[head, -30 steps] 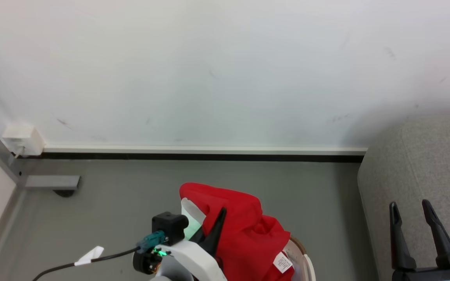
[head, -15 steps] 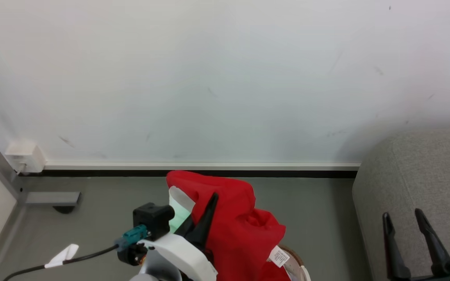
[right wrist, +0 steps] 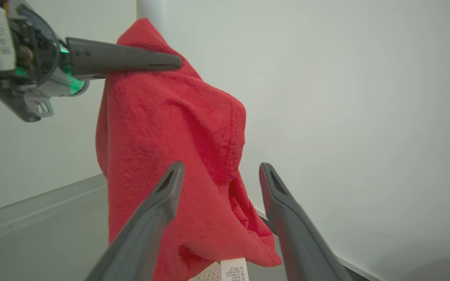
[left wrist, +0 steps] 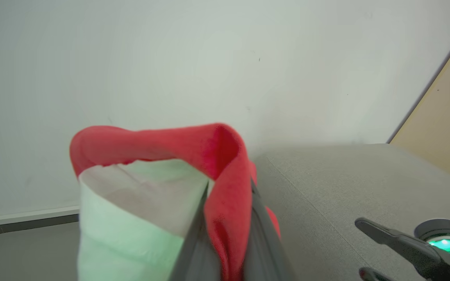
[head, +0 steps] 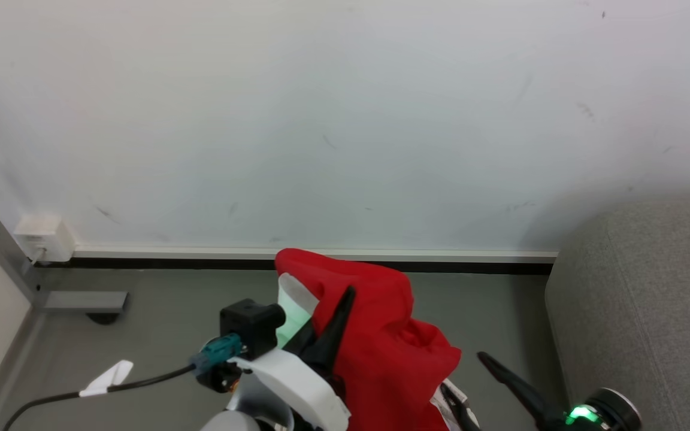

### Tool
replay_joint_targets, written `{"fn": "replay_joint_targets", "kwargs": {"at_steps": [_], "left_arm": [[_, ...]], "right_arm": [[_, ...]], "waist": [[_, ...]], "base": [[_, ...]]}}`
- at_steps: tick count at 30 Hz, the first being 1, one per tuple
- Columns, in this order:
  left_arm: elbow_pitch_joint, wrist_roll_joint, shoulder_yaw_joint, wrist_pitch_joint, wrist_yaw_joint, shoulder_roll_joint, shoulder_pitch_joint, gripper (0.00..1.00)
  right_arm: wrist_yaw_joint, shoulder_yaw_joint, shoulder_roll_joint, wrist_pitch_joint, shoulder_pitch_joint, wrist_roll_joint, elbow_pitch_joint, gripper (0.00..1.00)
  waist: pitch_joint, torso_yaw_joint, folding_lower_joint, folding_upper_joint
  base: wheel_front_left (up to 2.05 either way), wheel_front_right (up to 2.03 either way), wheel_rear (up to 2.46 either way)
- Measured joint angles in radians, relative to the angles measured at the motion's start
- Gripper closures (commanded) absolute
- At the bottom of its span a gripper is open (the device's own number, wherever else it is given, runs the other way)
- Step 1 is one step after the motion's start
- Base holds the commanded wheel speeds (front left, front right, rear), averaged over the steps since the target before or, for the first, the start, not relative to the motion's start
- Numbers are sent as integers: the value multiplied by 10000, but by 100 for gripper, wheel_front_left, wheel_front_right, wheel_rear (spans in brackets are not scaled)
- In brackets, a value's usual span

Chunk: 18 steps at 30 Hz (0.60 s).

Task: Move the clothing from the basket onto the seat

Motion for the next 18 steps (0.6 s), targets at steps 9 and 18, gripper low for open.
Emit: {"fn": "replay_joint_targets", "kwargs": {"at_steps": [9,18], "left_arm": [[36,13,-514,40,-188,-545,-341,100],[226,-4,-1233,92,-435,-972,-361,100]], "right_arm": [[0,1779,-127,435,-1476,389,857,0],[0,1802,491,171,-1967,407,1967,0]], "waist": [[34,123,0,0],[-55,319,0,0]], "base": [[0,0,0],[0,0,0]]}}
